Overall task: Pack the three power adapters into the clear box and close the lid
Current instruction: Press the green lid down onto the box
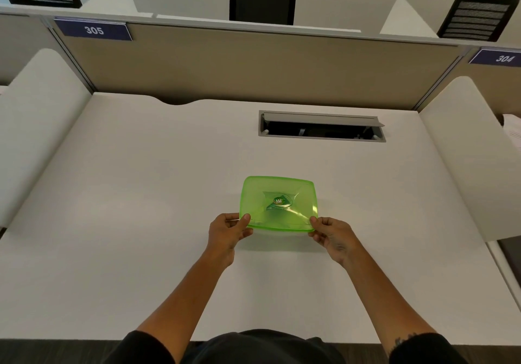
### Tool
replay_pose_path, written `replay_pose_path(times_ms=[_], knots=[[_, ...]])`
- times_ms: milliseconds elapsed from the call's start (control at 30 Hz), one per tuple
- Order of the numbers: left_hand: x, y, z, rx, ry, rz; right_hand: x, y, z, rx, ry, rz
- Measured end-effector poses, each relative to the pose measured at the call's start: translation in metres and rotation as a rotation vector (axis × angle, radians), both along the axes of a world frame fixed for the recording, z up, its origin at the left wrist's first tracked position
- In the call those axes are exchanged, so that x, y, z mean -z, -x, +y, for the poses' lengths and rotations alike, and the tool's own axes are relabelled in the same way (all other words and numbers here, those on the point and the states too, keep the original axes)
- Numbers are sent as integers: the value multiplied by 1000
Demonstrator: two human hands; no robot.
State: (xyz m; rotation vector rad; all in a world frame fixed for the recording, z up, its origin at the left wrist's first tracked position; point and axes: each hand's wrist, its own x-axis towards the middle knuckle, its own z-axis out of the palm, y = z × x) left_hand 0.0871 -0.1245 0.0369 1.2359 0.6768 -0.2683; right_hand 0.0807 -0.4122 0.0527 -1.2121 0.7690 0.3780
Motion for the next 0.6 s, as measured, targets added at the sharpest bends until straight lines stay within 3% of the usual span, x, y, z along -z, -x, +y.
replay_pose_path(times_ms=[600], knots=[[-6, 4, -13, -81, -84, 11, -5, 0, 0, -9, -48, 11]])
